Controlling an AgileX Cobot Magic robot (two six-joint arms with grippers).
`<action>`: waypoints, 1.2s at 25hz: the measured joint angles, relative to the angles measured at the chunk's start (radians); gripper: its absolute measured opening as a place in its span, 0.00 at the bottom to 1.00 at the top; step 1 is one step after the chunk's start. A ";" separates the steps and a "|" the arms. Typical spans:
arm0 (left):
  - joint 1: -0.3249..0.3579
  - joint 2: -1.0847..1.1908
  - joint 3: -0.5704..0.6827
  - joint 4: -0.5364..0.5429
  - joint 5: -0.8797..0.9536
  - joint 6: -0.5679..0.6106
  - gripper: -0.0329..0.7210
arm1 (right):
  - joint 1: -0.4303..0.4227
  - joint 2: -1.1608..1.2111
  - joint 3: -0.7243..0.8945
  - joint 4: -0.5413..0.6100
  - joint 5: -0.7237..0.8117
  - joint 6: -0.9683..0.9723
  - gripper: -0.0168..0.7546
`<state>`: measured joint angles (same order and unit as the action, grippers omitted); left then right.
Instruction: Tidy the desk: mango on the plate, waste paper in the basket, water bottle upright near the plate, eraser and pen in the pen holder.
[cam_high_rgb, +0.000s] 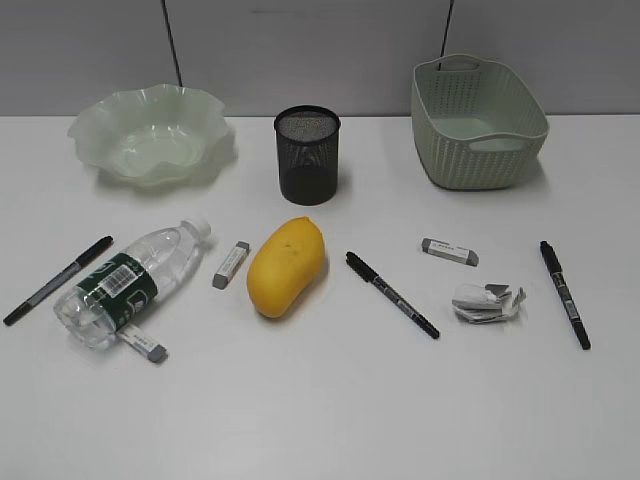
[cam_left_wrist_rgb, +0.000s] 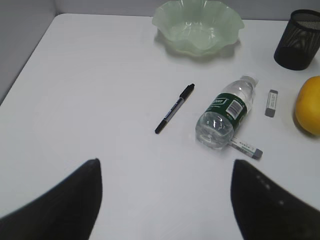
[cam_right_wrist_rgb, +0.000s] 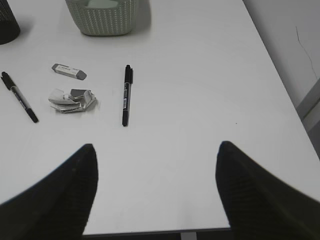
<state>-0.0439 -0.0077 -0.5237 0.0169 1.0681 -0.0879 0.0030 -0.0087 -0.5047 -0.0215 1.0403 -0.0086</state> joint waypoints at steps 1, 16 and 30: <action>0.000 0.000 0.000 0.000 0.000 0.000 0.85 | 0.000 0.000 0.000 0.000 0.000 0.000 0.78; 0.000 0.000 0.000 -0.002 0.000 0.000 0.81 | 0.000 0.000 0.000 0.000 0.000 0.000 0.78; 0.000 0.496 -0.157 -0.030 -0.225 0.001 0.81 | 0.000 0.000 0.000 0.000 0.000 0.000 0.78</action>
<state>-0.0439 0.4883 -0.6804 -0.0130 0.8428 -0.0866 0.0030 -0.0087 -0.5047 -0.0215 1.0403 -0.0086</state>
